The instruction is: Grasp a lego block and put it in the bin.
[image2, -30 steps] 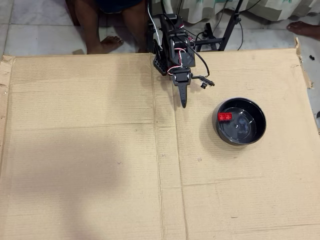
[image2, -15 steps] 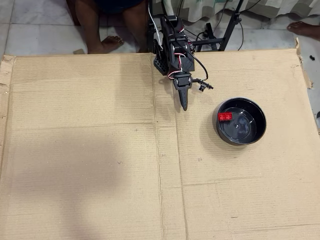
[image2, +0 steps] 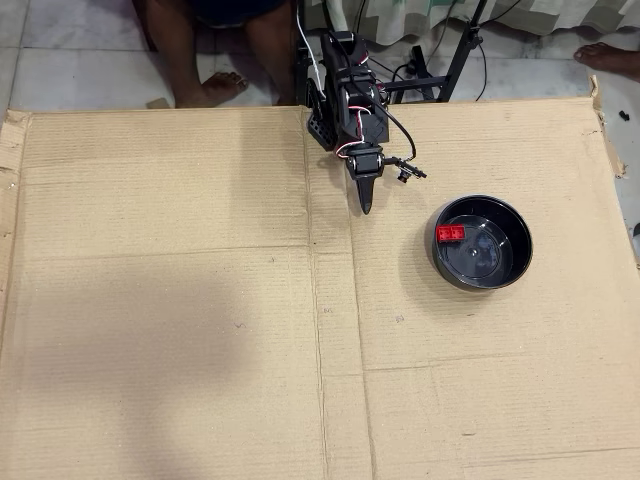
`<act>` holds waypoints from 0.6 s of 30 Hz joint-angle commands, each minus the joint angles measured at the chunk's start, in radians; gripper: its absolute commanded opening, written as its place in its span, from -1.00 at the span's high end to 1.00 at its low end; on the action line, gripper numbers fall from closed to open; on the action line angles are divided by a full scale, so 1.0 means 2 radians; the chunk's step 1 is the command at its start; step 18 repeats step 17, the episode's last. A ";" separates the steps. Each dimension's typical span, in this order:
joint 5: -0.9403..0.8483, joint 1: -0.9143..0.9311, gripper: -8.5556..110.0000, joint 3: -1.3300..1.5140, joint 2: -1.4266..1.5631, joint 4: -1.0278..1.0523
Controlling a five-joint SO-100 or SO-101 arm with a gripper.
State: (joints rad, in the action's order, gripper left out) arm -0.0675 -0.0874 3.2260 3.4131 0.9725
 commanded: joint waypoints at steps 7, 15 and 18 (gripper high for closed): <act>-0.006 0.001 0.85 0.007 0.005 -0.005; -0.011 -0.002 0.85 0.007 0.005 -0.004; -0.011 -0.002 0.85 0.007 0.005 -0.004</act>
